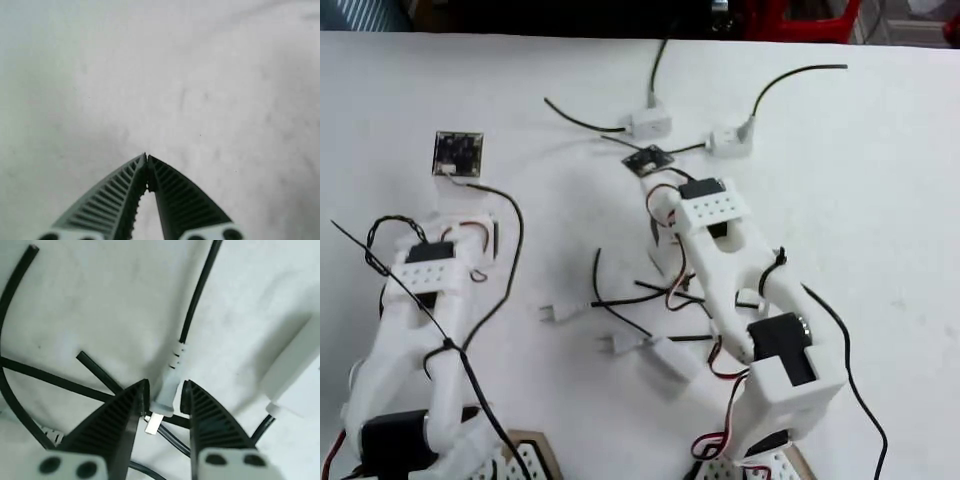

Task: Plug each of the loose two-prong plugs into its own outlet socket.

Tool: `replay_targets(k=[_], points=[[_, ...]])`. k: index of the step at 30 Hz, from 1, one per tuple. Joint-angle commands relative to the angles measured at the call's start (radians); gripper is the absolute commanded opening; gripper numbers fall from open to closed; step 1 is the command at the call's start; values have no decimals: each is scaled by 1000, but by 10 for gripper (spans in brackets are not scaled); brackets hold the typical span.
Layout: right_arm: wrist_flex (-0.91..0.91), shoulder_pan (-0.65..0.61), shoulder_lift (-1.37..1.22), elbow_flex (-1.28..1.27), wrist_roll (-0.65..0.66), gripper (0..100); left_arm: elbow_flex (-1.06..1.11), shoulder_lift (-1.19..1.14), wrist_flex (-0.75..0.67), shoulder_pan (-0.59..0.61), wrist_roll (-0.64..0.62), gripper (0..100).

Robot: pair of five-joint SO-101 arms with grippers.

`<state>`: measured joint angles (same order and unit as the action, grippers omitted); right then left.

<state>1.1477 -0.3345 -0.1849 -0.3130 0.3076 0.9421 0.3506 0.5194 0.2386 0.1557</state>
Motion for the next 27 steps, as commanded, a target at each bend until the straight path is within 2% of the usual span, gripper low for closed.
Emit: replay_targets(k=[1, 7, 15, 24, 27], points=[[-13, -5, 4, 41, -21, 105, -6, 50, -18, 4, -3, 28], [-4, 12, -85, 72, -26, 104, -6, 50, -17, 4, -3, 28], [64, 19, -56, 121, -28, 105, -6, 50, -17, 4, -3, 28], [62, 24, -91, 137, -28, 104, -6, 50, -15, 4, -3, 28], [61, 24, -91, 137, -28, 51, -6, 50, -15, 4, -3, 28]])
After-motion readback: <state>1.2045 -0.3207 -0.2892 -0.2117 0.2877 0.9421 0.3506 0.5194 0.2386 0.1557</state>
